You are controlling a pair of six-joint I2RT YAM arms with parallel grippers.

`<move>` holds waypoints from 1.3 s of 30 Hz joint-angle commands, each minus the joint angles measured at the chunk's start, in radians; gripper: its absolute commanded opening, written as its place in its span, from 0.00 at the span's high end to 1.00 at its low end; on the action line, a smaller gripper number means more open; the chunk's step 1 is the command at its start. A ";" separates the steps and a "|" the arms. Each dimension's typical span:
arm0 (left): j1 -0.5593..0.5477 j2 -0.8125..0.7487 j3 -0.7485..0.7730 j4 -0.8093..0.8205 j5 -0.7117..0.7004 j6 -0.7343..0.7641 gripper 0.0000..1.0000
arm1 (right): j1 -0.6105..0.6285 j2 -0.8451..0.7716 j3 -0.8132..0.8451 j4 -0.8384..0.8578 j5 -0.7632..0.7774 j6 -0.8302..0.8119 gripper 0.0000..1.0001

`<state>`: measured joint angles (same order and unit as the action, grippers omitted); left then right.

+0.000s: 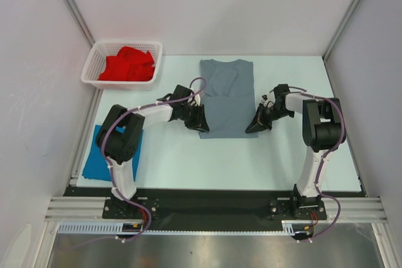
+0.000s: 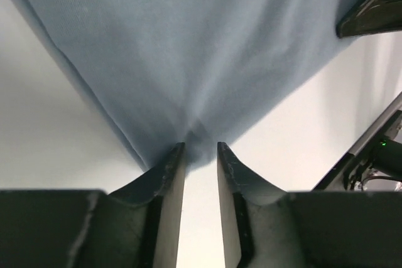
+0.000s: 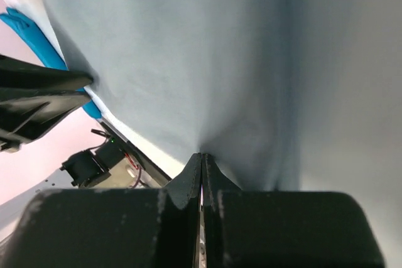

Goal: Fold and stack the t-shirts
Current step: Fold the tshirt

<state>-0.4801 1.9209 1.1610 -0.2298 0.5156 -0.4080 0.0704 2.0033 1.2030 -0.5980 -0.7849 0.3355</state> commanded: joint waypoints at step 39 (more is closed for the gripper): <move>0.026 -0.077 -0.029 -0.019 0.061 -0.037 0.74 | -0.007 -0.120 -0.074 -0.014 0.029 -0.039 1.00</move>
<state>-0.4618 1.8549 1.1168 -0.2829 0.5434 -0.4286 0.1005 1.8950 1.1683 -0.6044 -0.7738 0.3168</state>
